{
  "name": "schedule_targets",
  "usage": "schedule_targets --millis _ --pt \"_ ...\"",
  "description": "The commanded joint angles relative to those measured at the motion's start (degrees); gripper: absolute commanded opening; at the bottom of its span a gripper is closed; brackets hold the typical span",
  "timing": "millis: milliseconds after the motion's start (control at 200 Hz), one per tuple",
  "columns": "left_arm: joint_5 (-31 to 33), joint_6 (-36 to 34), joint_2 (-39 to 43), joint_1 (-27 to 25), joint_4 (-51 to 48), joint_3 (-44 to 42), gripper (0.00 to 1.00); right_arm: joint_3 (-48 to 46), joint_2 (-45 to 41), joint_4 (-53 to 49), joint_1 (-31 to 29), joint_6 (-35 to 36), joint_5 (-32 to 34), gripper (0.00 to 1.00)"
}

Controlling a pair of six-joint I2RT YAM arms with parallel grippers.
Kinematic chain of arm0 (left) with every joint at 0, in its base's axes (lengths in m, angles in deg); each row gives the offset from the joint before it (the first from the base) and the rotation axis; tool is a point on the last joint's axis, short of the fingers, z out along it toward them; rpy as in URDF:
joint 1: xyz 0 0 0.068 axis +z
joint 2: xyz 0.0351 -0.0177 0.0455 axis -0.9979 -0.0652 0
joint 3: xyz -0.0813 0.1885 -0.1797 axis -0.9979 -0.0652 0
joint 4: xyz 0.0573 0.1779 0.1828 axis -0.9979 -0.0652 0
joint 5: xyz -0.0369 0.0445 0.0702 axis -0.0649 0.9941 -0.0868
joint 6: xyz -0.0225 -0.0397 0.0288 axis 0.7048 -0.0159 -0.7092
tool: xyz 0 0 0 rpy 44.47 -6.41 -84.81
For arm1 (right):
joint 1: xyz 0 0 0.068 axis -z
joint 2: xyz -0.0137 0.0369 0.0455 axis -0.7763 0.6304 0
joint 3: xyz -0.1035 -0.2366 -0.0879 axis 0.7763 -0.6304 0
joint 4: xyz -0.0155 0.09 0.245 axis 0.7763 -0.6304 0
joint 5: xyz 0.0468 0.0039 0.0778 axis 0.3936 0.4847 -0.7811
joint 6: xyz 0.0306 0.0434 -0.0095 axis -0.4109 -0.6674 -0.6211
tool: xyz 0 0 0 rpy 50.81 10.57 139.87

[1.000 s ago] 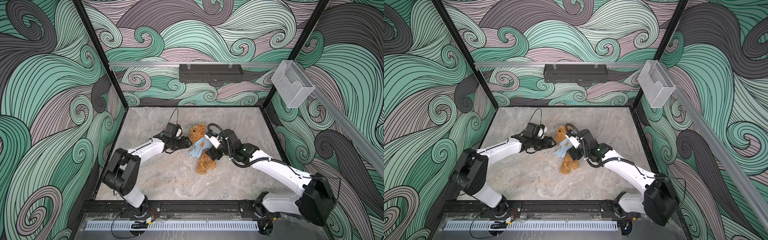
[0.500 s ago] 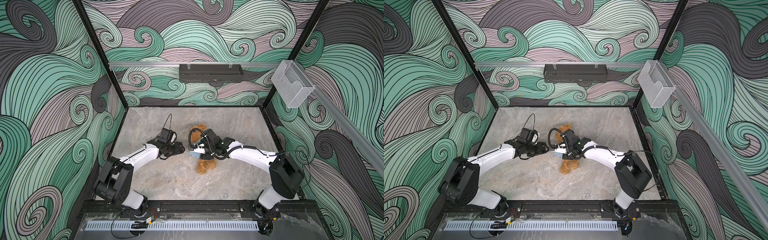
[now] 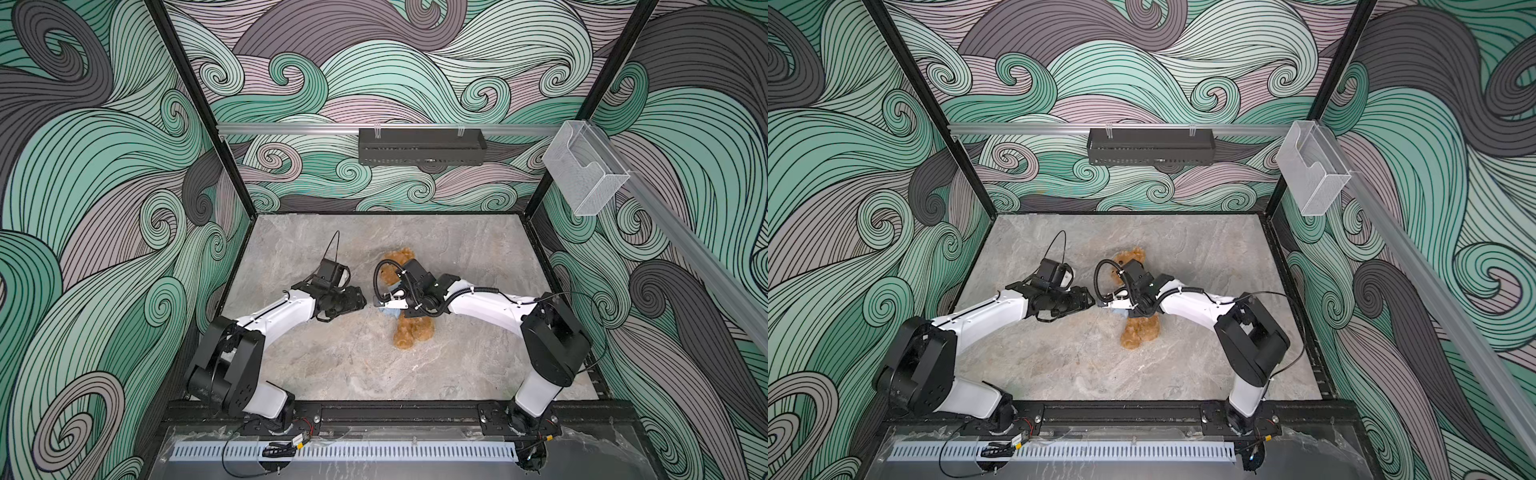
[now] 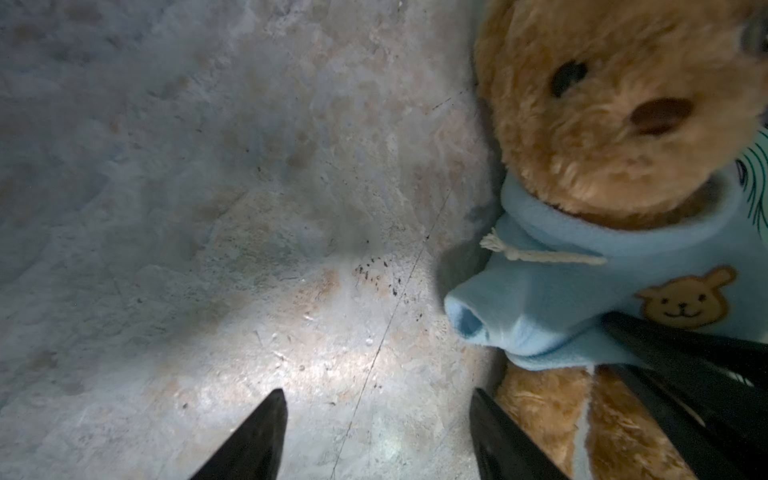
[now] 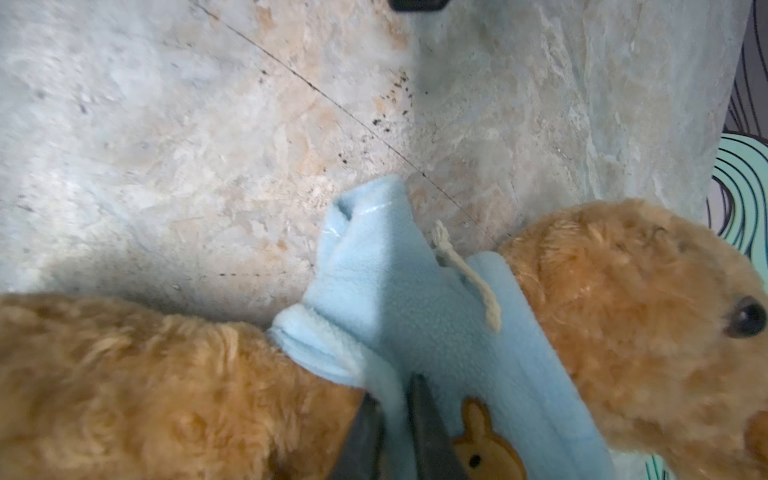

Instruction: Dress the teddy bear

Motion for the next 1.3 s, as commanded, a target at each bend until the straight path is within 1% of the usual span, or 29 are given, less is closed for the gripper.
schedule_targets --millis 0,60,135,235,335,455,525,610,685,755,885,1000,1041,1156,1291 --pt "-1.0 -0.7 4.5 -0.1 3.4 -2.3 0.7 -1.2 -1.7 2.5 -0.1 -3.5 -1.8 0.04" --pt "-0.6 -1.7 7.0 -1.0 7.7 -4.7 0.7 -2.2 -3.1 3.9 0.2 -7.0 -3.8 0.0" --pt "1.6 -3.4 10.8 -3.2 13.3 -7.8 0.69 -4.1 -5.2 6.9 0.7 -12.0 -6.5 0.0" --pt "5.1 -8.8 14.2 -6.9 18.8 -10.3 0.69 -7.3 -8.4 11.1 1.9 -18.2 -11.2 0.0" --pt "7.2 -16.6 13.8 -10.3 20.3 -9.5 0.69 -10.7 -10.9 14.6 3.0 -22.8 -14.8 0.0" --pt "10.3 -28.5 11.5 -14.6 21.7 -8.1 0.69 -15.6 -13.9 20.4 4.4 -26.9 -18.8 0.0" --pt "11.6 -35.1 10.4 -16.1 21.9 -7.4 0.7 -18.5 -15.7 23.9 5.1 -28.7 -21.0 0.0" --pt "11.3 -40.4 9.1 -16.7 22.5 -6.6 0.71 -22.2 -17.6 28.8 6.0 -30.9 -23.7 0.0" --pt "8.9 -43.6 7.5 -16.9 21.4 -4.9 0.71 -25.2 -18.6 33.5 6.9 -32.9 -25.7 0.0" --pt "6.5 -46.7 6.1 -17.4 21.7 -4.5 0.72 -26.6 -18.8 35.9 7.7 -34.3 -27.2 0.0" --pt "4.6 -51.6 4.1 -18.9 22.9 -3.4 0.73 -28.7 -19.0 39.9 8.9 -36.5 -29.6 0.0" --pt "6.0 -56.2 1.9 -19.8 20.6 -0.9 0.74 -29.9 -19.5 42.5 9.9 -38.0 -31.1 0.0" --pt "7.7 -57.1 1.0 -20.0 20.5 -0.1 0.74 -29.8 -19.6 42.7 10.3 -38.3 -32.0 0.0" --pt "11.3 -57.5 -2.4 -20.1 21.6 1.9 0.74 -30.2 -19.7 43.0 10.5 -38.5 -34.4 0.0" --pt "11.3 -58.0 -5.9 -20.7 19.6 4.9 0.72 -30.3 -19.2 44.1 11.1 -39.5 -35.6 0.0"
